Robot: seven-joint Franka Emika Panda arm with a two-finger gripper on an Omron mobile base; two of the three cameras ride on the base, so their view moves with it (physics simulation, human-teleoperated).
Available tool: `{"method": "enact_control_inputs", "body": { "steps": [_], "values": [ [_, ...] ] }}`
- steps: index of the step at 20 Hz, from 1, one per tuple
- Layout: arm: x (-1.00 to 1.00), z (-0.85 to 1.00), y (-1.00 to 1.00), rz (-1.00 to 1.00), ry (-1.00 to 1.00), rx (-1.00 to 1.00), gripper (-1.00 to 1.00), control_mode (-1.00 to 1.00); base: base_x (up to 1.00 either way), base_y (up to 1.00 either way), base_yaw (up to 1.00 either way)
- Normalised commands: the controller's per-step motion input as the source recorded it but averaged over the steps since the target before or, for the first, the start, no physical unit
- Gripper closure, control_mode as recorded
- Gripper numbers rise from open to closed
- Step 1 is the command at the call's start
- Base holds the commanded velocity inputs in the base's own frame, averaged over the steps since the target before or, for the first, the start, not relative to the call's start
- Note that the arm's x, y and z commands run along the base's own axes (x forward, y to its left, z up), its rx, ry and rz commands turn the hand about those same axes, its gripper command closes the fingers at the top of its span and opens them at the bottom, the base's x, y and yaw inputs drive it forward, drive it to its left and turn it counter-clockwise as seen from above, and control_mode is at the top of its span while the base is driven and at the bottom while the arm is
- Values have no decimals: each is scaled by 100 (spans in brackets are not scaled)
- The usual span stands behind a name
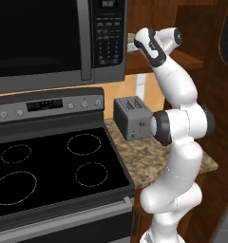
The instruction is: Gather all objects into one cabinet and sort the glasses and bowls to opposite sides.
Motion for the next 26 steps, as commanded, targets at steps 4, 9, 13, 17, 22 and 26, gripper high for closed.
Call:
{"method": "enact_control_inputs", "body": {
  "steps": [4,9,13,17,22,26],
  "values": [
    [-97,0,-33,0,0,0,100,-100,0,0,0],
    [-100,0,-44,0,1,0,100,-100,0,0,0],
    [-100,0,-32,0,0,0,100,-100,0,0,0],
    [-100,0,-16,0,0,-2,100,-100,0,0,0],
    [-100,0,-13,0,0,-3,100,-100,0,0,0],
    [-100,0,-3,0,0,-3,100,-100,0,0,0]
  ]
}}
